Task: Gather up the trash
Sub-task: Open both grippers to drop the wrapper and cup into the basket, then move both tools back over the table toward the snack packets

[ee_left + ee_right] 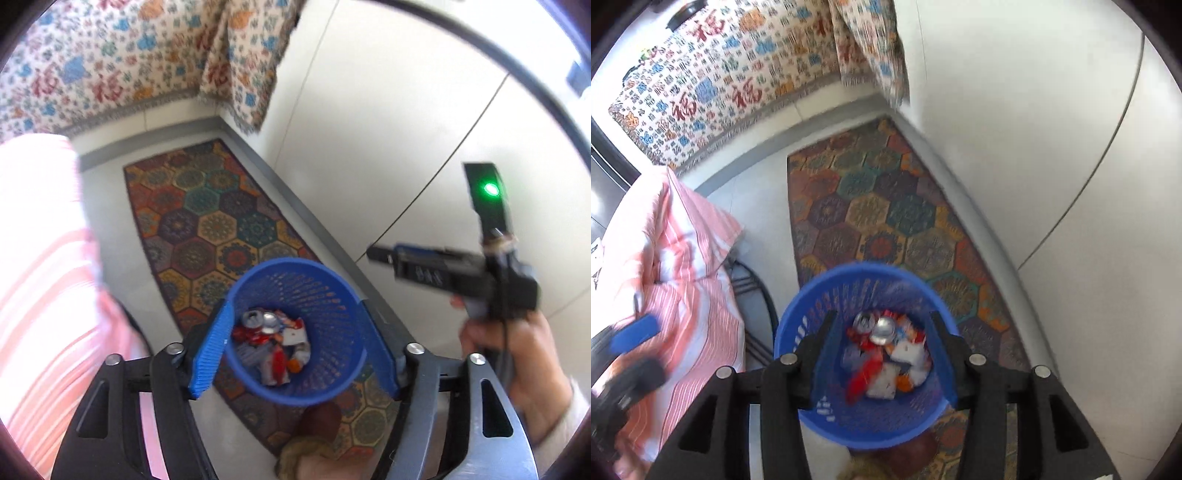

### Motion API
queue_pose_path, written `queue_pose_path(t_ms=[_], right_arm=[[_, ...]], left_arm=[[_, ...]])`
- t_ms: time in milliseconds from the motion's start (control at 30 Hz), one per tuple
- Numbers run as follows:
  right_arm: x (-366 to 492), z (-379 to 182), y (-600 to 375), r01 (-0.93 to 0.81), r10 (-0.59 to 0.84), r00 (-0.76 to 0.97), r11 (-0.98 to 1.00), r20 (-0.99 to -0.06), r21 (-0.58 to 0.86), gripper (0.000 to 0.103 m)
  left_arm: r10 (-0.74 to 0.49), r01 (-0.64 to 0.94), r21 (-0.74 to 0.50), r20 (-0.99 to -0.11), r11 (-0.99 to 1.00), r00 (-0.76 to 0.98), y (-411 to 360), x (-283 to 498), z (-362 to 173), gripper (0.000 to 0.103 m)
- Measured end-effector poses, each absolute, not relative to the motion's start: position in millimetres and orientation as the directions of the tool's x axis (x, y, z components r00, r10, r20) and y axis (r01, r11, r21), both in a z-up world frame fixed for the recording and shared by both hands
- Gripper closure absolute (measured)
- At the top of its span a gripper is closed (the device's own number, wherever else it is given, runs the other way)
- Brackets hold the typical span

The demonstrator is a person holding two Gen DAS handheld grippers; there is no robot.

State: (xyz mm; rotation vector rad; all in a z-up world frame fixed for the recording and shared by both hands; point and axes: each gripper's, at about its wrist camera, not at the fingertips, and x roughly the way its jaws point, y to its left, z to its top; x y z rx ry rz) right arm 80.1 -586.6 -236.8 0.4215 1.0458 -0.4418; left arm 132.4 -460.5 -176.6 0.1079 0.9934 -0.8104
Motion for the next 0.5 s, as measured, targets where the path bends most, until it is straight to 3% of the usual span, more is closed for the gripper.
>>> queue_pose_path(t_ms=[233, 300, 500], right_arm=[[105, -180, -531, 0.451, -0.252, 0.583, 0.891, -0.772, 0.051, 0.053], [116, -166, -502, 0.395, -0.236, 0.639, 0.918, -0.732, 0.049, 0.049], [153, -149, -402, 0.175, -0.087, 0.738, 0.983, -0.669, 0.064, 0.048]], left_arm=[[-0.443, 0.592, -0.12, -0.783, 0.797, 0.437, -347, 107, -150, 0.018], [-0.379, 0.538, -0.075, -0.791, 0.839, 0.48, -314, 111, -154, 0.018], [-0.19, 0.298, -0.017, -0.806, 0.954, 0.561, -201, 135, -169, 0.018]])
